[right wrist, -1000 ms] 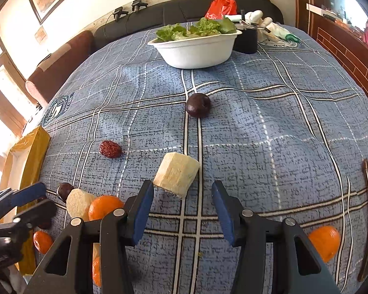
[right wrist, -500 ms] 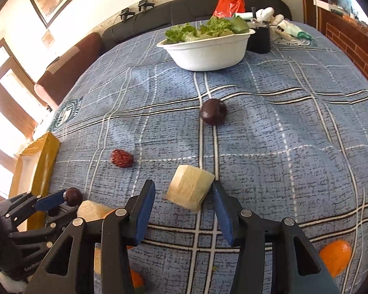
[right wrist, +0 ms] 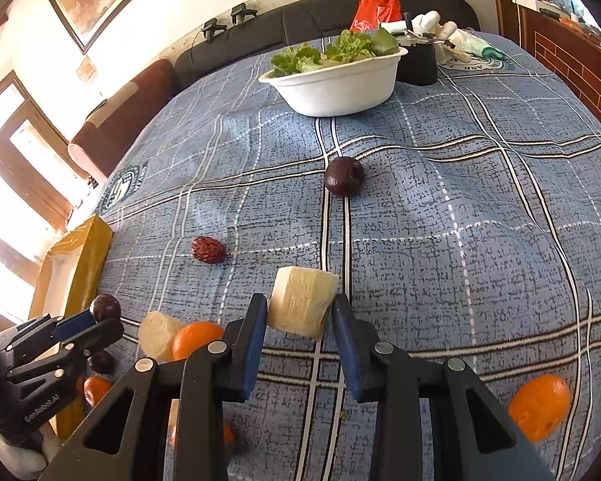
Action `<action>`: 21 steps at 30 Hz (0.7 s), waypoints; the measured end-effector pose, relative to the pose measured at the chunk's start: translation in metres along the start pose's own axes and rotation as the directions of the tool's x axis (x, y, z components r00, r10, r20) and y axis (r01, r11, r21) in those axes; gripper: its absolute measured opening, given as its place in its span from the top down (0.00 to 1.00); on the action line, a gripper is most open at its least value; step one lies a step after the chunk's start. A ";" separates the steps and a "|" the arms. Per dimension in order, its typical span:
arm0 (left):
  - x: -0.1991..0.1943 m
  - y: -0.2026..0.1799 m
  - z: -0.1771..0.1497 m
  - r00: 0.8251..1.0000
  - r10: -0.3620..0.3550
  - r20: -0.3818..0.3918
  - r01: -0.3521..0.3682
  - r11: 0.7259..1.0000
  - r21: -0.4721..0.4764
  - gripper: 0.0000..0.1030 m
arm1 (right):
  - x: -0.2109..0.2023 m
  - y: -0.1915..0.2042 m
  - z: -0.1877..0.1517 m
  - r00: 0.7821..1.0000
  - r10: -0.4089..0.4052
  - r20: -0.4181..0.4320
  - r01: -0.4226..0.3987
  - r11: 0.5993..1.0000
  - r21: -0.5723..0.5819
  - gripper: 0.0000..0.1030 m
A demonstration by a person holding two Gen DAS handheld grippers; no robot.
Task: Organize fruits
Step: 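Grasp a dark plum with the left tool while the right grasps a white yam chunk, then carry plum and yam chunk over the yellow tray and open both tools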
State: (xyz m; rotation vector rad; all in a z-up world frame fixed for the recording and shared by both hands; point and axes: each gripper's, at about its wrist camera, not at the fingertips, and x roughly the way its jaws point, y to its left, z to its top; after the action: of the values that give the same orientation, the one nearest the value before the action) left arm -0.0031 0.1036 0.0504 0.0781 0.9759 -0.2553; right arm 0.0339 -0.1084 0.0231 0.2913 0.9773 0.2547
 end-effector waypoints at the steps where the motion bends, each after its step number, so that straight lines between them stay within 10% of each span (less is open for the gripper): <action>1: -0.007 0.003 -0.003 1.000 -0.002 0.015 0.002 1.000 -0.018 0.75 | -0.004 0.001 -0.001 1.000 0.002 0.006 -0.002 1.000 -0.003 0.65; 9: -0.073 0.053 -0.041 0.988 0.092 0.122 -0.069 0.981 -0.180 0.74 | -0.048 0.062 -0.015 0.996 0.086 0.036 -0.082 0.992 -0.101 0.65; 21: -0.113 0.141 -0.110 0.909 0.403 0.103 -0.340 0.862 -0.375 0.74 | -0.027 0.231 -0.082 0.948 0.275 -0.159 -0.314 0.889 -0.333 0.64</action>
State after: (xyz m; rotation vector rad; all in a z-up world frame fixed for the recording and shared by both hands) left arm -0.1170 0.2804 0.0756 -0.0813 0.7947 0.2703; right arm -0.0687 0.1084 0.0827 0.0924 0.9709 0.7248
